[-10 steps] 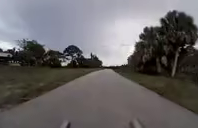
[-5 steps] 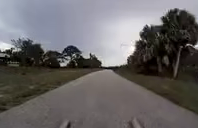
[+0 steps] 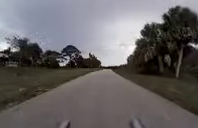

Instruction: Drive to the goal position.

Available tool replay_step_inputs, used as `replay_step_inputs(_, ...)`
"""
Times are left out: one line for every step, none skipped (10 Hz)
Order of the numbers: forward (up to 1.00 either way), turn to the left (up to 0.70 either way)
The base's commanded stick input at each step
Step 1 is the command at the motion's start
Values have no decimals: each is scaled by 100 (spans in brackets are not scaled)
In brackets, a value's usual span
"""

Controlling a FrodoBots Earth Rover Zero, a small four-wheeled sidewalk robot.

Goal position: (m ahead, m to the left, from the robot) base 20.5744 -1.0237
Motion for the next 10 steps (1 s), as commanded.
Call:
replay_step_inputs(100, 1)
replay_step_inputs(100, 16)
replay_step_inputs(100, 40)
replay_step_inputs(100, 40)
replay_step_inputs(100, 40)
replay_step_inputs(100, 12)
replay_step_inputs(100, 0)
replay_step_inputs(100, 0)
replay_step_inputs(100, 0)
replay_step_inputs(100, 0)
